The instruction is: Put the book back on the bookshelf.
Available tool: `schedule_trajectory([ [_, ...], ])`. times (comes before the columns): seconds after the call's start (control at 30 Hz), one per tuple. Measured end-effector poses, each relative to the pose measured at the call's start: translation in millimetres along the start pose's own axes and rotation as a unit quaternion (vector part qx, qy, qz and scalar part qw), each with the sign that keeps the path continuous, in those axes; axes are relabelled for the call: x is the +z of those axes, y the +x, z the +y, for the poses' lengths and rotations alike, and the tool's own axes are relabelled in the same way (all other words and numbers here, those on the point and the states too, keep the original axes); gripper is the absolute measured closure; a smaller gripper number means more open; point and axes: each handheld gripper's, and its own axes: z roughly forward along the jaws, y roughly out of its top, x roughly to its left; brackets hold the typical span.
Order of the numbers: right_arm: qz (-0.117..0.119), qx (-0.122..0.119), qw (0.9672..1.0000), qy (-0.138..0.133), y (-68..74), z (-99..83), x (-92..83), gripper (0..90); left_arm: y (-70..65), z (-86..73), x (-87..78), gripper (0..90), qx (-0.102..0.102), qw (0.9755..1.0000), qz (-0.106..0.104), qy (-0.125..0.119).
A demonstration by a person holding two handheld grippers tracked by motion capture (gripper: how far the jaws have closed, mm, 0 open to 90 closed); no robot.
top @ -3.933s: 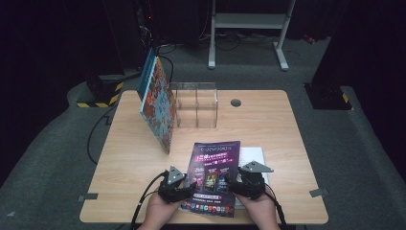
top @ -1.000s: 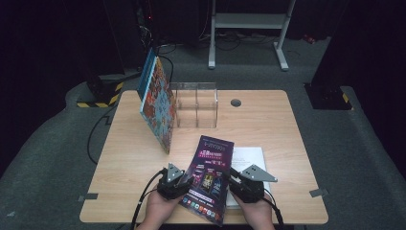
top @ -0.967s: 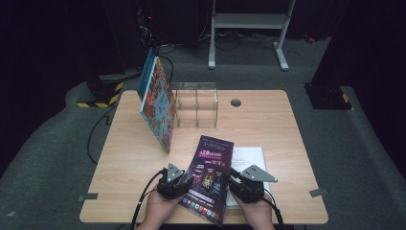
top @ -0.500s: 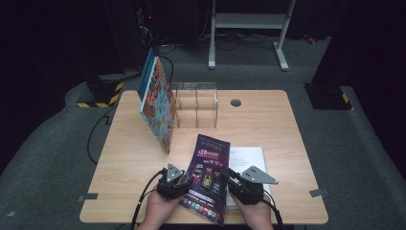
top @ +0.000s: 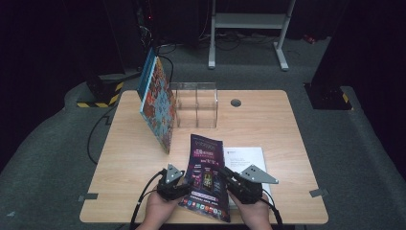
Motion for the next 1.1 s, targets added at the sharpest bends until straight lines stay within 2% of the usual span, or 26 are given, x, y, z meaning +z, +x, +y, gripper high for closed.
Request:
schedule_trajectory([
  [0.1, 0.001, 0.002, 1.0, -0.008, 2.2, 0.3, 0.7, 82.3, -1.0, -0.4, -0.7, 45.0, 0.002, 1.0, 0.005, -0.002],
  [0.13, 0.0, 0.0, 0.9999, -0.01, 3.4, 0.6, 0.9, 82.5, -1.5, -0.5, -1.1, 44.7, 0.008, 0.9999, 0.01, -0.002],
  [0.27, 0.0, -0.003, 0.9997, -0.023, 11.7, 2.1, -1.1, 83.7, -3.6, -1.1, -3.1, 44.7, 0.013, 0.9999, 0.005, -0.007],
  [0.33, -0.003, -0.011, 0.9995, -0.03, 17.6, 2.4, -4.4, 84.2, -4.9, -2.1, -4.1, 44.4, 0.007, 0.9999, 0.001, -0.011],
  [0.4, -0.003, -0.016, 0.9993, -0.035, 20.2, 2.7, -6.0, 84.4, -5.8, -2.0, -4.3, 44.3, 0.015, 0.9998, 0.001, -0.011],
  [0.47, -0.002, -0.017, 0.9992, -0.035, 19.4, 3.3, -5.5, 84.3, -6.0, -1.5, -3.4, 44.0, 0.012, 0.9999, -0.002, -0.011],
  [0.73, 0.004, 0.01, 0.9992, -0.037, 8.8, 3.1, -2.4, 84.4, -3.6, 0.3, -2.3, 44.8, 0.005, 0.9999, -0.006, -0.013],
  [0.93, 0.004, 0.008, 0.999, -0.044, 10.2, 4.1, -6.4, 84.5, -3.7, 1.0, -7.5, 42.8, 0.001, 0.9998, -0.012, -0.019],
  [1.1, 0.005, 0.012, 0.9986, -0.051, 8.1, 8.3, -6.9, 84.8, -1.5, 5.5, -9.8, 42.4, -0.01, 0.9995, -0.007, -0.028],
])
